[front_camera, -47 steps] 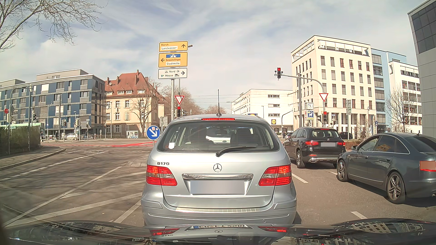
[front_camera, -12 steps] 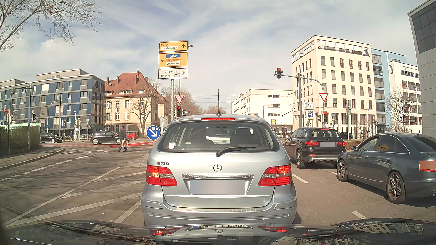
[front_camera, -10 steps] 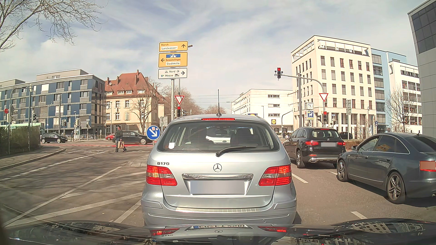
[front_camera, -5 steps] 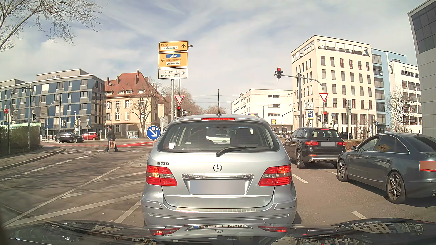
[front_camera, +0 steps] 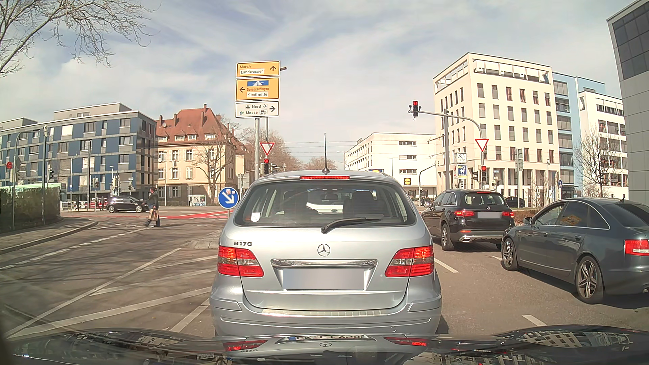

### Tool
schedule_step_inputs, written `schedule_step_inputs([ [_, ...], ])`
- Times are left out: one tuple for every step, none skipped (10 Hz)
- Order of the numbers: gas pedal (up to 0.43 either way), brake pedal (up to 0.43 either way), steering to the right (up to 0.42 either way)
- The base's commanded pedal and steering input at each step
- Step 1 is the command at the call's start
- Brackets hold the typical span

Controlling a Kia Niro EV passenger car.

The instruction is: Follow the waypoints while adhering to traffic rules and regulations

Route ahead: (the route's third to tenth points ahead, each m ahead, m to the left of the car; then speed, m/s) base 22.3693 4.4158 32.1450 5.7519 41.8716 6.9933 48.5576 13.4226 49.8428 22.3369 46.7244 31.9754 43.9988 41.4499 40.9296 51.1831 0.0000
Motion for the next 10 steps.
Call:
schedule_step_inputs([
  [0.0,0.305,0.006],
  [0.0,0.299,0.006],
  [0.0,0.299,0.006],
  [0.0,0.305,0.006],
  [0.0,0.305,0.006],
  [0.0,0.305,0.006],
  [0.0,0.305,0.006],
  [0.0,0.305,0.006],
  [0.0,0.305,0.006],
  [0.0,0.305,0.006],
])
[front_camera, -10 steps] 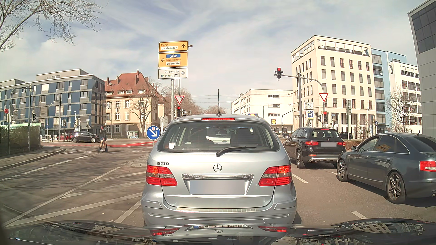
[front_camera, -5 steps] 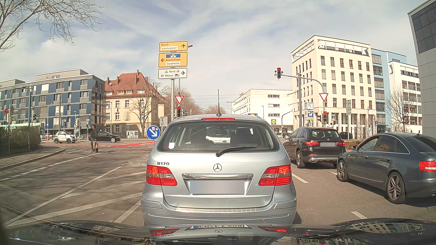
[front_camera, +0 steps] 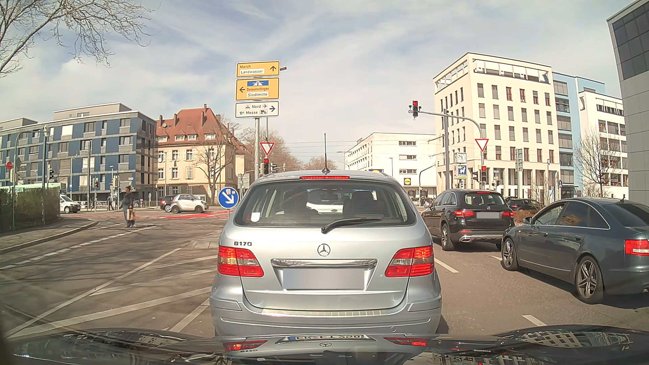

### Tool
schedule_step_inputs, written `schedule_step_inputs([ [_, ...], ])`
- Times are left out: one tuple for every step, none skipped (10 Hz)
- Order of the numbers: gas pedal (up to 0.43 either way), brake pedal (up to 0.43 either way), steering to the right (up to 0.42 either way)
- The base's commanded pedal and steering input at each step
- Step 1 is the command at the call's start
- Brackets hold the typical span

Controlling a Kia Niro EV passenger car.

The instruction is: Follow the waypoints while adhering to traffic rules and regulations

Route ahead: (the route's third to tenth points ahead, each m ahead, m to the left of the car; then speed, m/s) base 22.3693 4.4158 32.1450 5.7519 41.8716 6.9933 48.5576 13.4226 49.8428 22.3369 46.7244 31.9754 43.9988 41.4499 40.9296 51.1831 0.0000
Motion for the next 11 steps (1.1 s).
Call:
schedule_step_inputs([
  [0.0,0.305,0.006],
  [0.0,0.305,0.006],
  [0.0,0.305,0.006],
  [0.0,0.299,0.006],
  [0.0,0.305,0.006],
  [0.0,0.305,0.006],
  [0.0,0.299,0.006],
  [0.0,0.305,0.006],
  [0.0,0.305,0.006],
  [0.0,0.305,0.006],
  [0.0,0.299,0.006],
])
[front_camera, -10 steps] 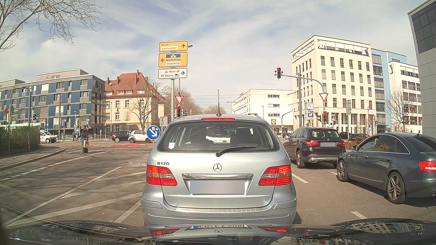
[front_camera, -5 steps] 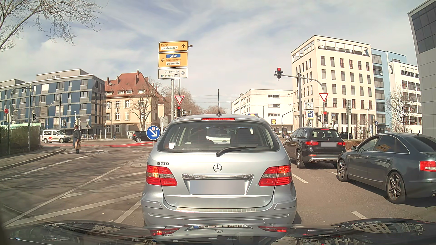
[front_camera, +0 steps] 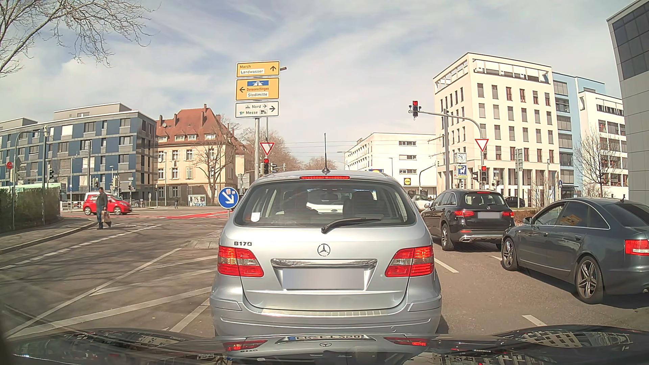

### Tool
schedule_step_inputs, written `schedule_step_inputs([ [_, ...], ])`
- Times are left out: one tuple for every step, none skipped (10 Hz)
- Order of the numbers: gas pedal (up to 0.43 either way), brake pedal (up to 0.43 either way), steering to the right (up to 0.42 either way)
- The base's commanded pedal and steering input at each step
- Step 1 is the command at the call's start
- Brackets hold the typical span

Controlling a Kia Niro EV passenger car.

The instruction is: Follow the waypoints while adhering to traffic rules and regulations

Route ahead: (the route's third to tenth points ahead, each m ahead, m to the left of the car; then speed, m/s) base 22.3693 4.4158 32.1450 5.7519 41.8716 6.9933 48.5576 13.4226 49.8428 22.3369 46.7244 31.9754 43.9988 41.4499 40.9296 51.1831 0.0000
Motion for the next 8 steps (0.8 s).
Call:
schedule_step_inputs([
  [0.0,0.305,0.006],
  [0.0,0.305,0.006],
  [0.0,0.305,0.006],
  [0.0,0.305,0.006],
  [0.0,0.299,0.006],
  [0.0,0.305,0.006],
  [0.0,0.299,0.006],
  [0.0,0.305,0.006],
])
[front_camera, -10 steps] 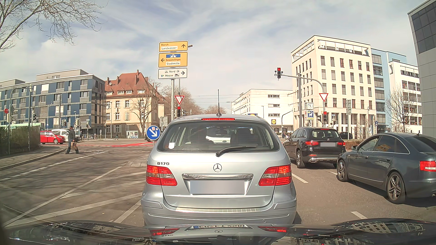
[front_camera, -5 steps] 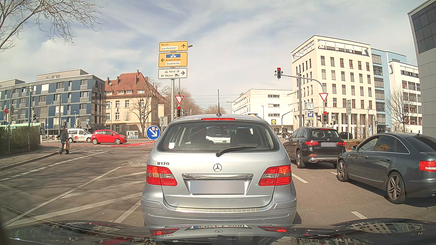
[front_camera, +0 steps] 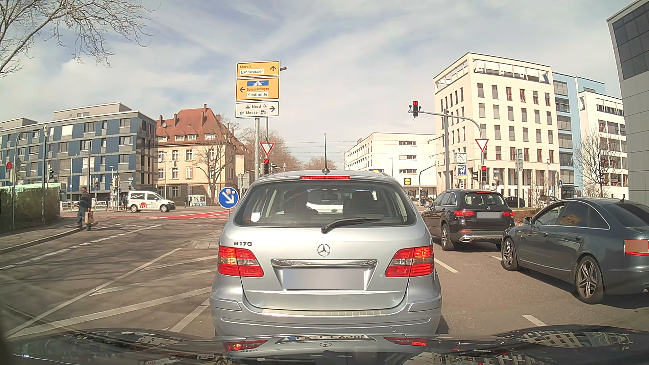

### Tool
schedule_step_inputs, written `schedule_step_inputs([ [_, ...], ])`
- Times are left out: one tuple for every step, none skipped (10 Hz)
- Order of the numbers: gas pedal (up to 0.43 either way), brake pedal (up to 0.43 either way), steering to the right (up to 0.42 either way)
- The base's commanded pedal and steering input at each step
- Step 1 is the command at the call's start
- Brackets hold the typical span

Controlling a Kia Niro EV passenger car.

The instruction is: Follow the waypoints while adhering to traffic rules and regulations

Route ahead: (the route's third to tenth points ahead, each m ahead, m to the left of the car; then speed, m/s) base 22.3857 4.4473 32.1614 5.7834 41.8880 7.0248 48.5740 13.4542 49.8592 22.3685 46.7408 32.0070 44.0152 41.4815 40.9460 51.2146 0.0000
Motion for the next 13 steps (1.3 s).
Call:
schedule_step_inputs([
  [0.0,0.305,0.006],
  [0.0,0.311,0.006],
  [0.0,0.305,0.006],
  [0.0,0.305,0.006],
  [0.0,0.305,0.006],
  [0.0,0.299,0.006],
  [0.0,0.305,0.006],
  [0.0,0.305,0.006],
  [0.0,0.305,0.006],
  [0.0,0.305,0.006],
  [0.0,0.305,0.006],
  [0.0,0.305,0.006],
  [0.0,0.299,0.006],
])
